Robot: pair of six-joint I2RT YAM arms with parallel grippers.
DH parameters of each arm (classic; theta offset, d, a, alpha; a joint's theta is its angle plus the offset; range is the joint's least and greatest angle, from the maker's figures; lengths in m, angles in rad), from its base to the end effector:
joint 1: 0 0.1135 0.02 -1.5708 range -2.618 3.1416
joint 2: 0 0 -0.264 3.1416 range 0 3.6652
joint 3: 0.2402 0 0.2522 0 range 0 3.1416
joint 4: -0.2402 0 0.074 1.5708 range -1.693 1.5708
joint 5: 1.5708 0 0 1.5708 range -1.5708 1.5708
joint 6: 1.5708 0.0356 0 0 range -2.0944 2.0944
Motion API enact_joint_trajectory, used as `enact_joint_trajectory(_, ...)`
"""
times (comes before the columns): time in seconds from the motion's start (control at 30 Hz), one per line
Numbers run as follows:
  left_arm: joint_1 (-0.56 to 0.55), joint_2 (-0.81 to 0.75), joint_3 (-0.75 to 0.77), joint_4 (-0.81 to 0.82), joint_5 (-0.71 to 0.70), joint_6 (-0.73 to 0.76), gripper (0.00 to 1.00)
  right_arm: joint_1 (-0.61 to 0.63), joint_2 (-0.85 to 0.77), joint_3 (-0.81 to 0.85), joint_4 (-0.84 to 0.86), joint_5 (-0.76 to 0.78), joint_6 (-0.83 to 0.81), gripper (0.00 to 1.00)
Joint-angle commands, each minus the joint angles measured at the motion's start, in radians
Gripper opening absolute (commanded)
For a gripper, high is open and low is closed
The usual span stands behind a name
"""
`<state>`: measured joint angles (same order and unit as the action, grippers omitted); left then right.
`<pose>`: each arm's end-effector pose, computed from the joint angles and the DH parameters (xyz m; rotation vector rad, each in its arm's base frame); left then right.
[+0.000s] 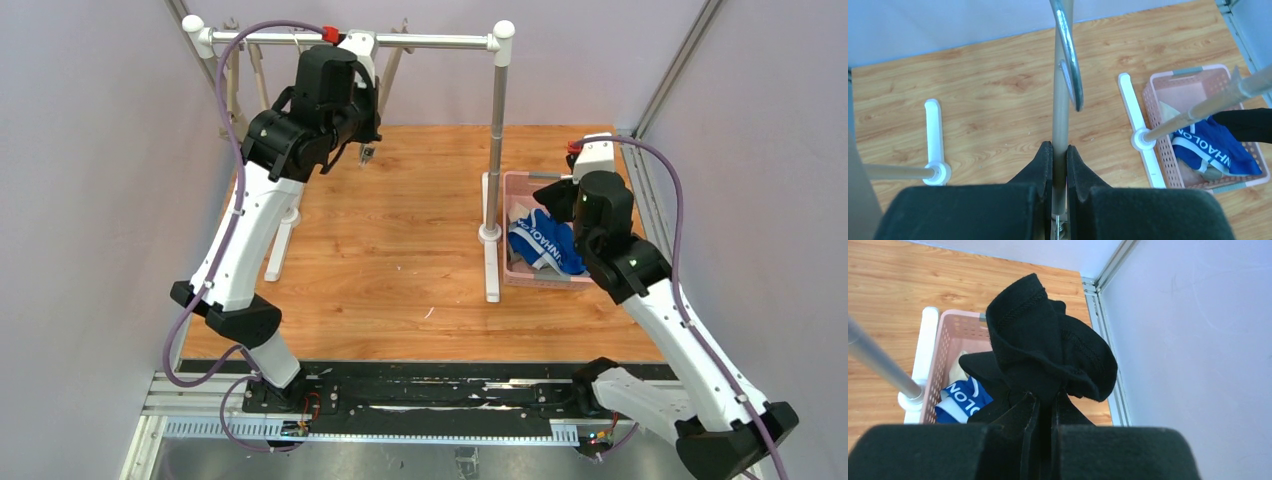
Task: Remove the underwear clipped to the hanger
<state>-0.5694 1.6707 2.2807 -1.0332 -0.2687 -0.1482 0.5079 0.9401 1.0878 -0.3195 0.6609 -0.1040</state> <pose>0.2675 -0.1600 0.5212 0.2442 1.9682 -0.1984 0.1840 0.0774 0.4046 -0.0427 1.7133 -0.2755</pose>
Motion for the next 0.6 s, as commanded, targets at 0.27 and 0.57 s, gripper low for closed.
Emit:
enact_joint_trajectory(0.27, 0.057, 0.0, 0.041, 0.045, 0.061, -0.043, 0.0, -0.228, 0.135, -0.159, 0.254, -0.272, 0.009, 0.0)
enact_joint_trajectory(0.57, 0.064, -0.019, 0.039, 0.076, 0.06, -0.039, 0.0, -0.242, 0.255, -0.217, 0.258, -0.433, 0.105, 0.27)
